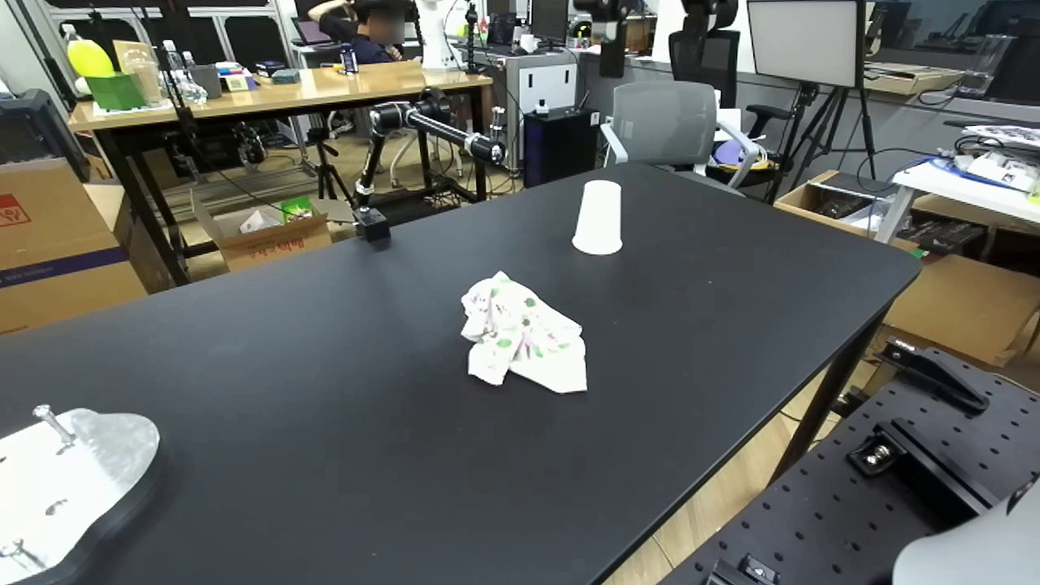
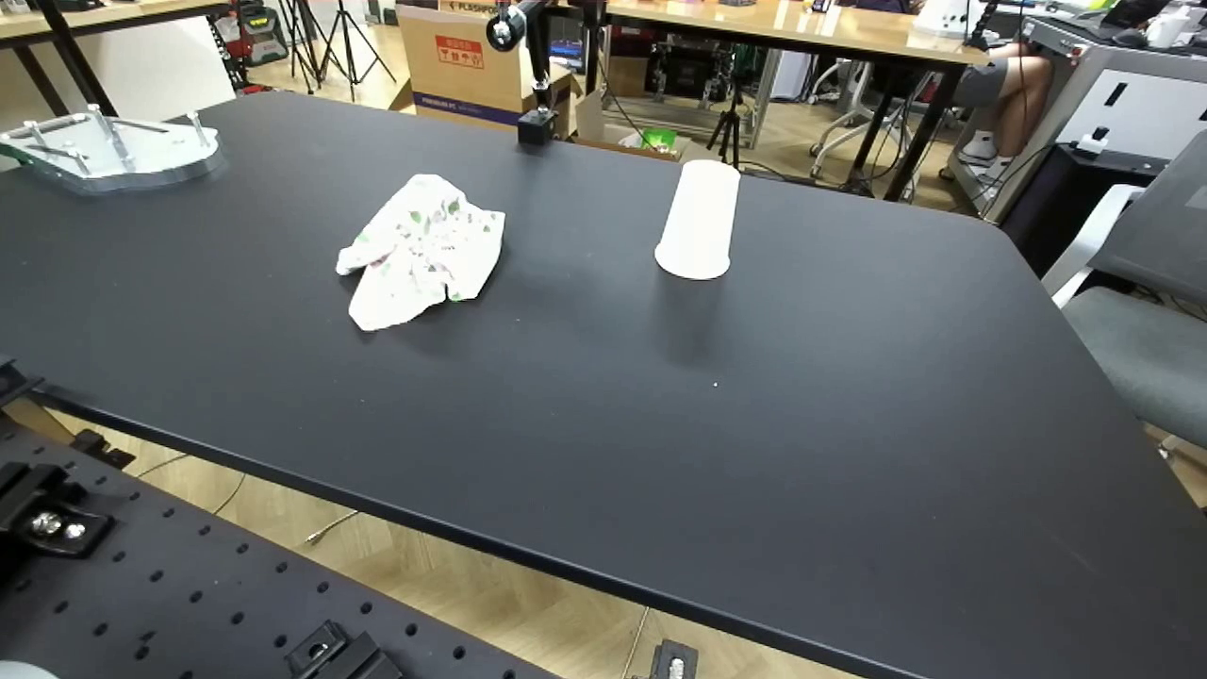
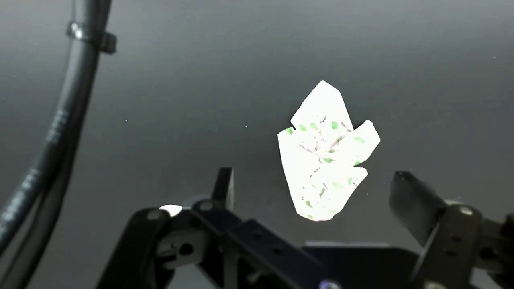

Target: Hang the cloth on the rack.

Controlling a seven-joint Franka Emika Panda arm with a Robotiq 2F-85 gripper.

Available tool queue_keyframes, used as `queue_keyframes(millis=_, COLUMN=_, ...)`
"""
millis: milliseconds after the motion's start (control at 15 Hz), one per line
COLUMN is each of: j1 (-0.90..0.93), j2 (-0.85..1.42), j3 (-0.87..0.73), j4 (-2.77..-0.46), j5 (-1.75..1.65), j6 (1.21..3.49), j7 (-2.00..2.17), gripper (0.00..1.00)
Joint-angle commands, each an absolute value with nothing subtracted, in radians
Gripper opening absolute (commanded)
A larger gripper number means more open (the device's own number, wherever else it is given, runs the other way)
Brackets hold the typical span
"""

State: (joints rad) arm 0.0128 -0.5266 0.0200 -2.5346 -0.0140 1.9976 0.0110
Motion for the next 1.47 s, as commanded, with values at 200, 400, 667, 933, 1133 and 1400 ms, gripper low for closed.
queue_keyframes(millis=200, j1=0.061, j2=-0.262, j3=0.087, j4=-2.56, j5=0.005, j6=2.317, j7=0.053, gripper=1.0)
queue_keyframes(millis=400, j1=0.081, j2=-0.129, j3=0.119, j4=-2.557, j5=-0.009, j6=2.478, j7=0.07, gripper=1.0)
queue_keyframes(millis=667, j1=0.091, j2=0.02, j3=0.142, j4=-2.549, j5=-0.083, j6=2.679, j7=0.14, gripper=1.0)
queue_keyframes(millis=933, j1=0.112, j2=0.137, j3=0.122, j4=-2.52, j5=-0.14, j6=2.764, j7=0.164, gripper=1.0)
queue_keyframes(millis=1133, j1=0.129, j2=0.198, j3=0.107, j4=-2.494, j5=-0.148, j6=2.777, j7=0.16, gripper=1.0)
queue_keyframes(millis=1400, j1=0.152, j2=0.255, j3=0.087, j4=-2.461, j5=-0.151, j6=2.767, j7=0.157, gripper=0.75)
